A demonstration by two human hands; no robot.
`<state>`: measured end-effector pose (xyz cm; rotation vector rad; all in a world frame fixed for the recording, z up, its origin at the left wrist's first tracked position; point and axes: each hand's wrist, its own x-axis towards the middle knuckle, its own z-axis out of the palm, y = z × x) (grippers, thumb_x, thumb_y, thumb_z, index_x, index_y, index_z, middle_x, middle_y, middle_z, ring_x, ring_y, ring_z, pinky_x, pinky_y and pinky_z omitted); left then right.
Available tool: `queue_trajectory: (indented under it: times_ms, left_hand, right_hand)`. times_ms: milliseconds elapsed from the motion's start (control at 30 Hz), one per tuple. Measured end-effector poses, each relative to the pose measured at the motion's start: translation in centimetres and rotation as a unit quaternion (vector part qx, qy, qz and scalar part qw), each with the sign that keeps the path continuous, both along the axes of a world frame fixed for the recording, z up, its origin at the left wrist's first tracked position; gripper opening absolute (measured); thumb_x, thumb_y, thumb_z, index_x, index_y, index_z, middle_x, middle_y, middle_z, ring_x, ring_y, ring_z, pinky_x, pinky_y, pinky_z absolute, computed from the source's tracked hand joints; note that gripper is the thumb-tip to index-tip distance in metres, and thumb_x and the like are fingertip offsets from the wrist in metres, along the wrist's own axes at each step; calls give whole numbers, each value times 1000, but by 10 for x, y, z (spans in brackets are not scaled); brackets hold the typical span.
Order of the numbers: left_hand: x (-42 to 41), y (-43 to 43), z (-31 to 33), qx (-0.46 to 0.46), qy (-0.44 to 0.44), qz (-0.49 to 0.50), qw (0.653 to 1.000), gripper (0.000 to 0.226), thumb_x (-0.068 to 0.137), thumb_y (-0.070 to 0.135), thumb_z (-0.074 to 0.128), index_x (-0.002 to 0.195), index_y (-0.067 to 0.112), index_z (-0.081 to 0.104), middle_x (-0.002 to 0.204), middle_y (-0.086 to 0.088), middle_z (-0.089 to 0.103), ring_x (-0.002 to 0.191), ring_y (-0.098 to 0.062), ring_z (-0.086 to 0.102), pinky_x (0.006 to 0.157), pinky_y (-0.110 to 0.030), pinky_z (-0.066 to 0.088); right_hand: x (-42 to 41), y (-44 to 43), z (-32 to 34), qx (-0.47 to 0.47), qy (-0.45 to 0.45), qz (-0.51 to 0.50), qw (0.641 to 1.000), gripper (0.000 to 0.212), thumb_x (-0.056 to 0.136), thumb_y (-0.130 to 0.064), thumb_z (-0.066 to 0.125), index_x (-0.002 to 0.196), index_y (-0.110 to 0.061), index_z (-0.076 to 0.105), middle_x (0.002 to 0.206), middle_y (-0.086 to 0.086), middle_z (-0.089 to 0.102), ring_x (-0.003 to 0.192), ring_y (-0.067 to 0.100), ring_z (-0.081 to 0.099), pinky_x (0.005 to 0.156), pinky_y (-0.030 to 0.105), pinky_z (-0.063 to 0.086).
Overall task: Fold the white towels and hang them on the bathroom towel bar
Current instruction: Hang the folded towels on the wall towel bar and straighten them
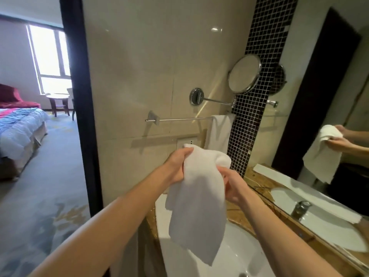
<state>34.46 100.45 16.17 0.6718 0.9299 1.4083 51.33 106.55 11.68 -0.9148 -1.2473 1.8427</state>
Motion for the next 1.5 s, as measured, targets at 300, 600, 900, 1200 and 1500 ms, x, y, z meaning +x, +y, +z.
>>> queue_trajectory:
  times_ms: [300, 600, 900, 1200, 1500]
  left_hand:
    - [-55, 3, 36, 63, 169, 54, 982, 42, 82, -15, 48, 117, 6, 57, 105, -17, 64, 86, -29, 61, 77, -39, 51]
    - [-74, 42, 147, 119, 259, 51, 957, 29, 81, -6, 55, 104, 10, 64, 90, -6, 68, 74, -16, 64, 53, -24, 53]
    - [-81, 114, 233, 206, 291, 103, 929, 39, 83, -11, 49, 117, 6, 59, 102, -14, 62, 81, -24, 60, 70, -31, 47]
    - [-126, 194, 261, 238, 294, 146, 914, 49, 75, -19, 53, 115, 7, 59, 102, -14, 69, 85, -29, 65, 76, -40, 54]
    - [-181, 243, 237, 189, 340, 185, 903, 49, 68, -20, 54, 106, 10, 64, 100, -15, 71, 92, -33, 67, 77, -41, 56]
  right_hand:
    - [-18, 25, 90, 76, -61, -93, 991, 23, 84, -5, 66, 107, -8, 68, 89, 8, 74, 73, 23, 72, 51, 29, 54]
    - [-36, 71, 200, 188, -26, -69, 979, 38, 89, -3, 58, 125, -15, 59, 100, 1, 64, 90, 18, 64, 67, 31, 54]
    - [-66, 147, 287, 286, 23, -122, 950, 34, 89, 0, 58, 122, -7, 63, 117, 16, 65, 103, 27, 62, 94, 39, 51]
    - [-115, 240, 317, 327, 65, -114, 936, 39, 88, 4, 57, 125, -9, 61, 107, 1, 64, 86, 12, 63, 80, 32, 53]
    - [-172, 307, 283, 303, 29, -60, 951, 54, 82, 19, 47, 128, -7, 58, 140, 14, 50, 116, 28, 58, 88, 32, 51]
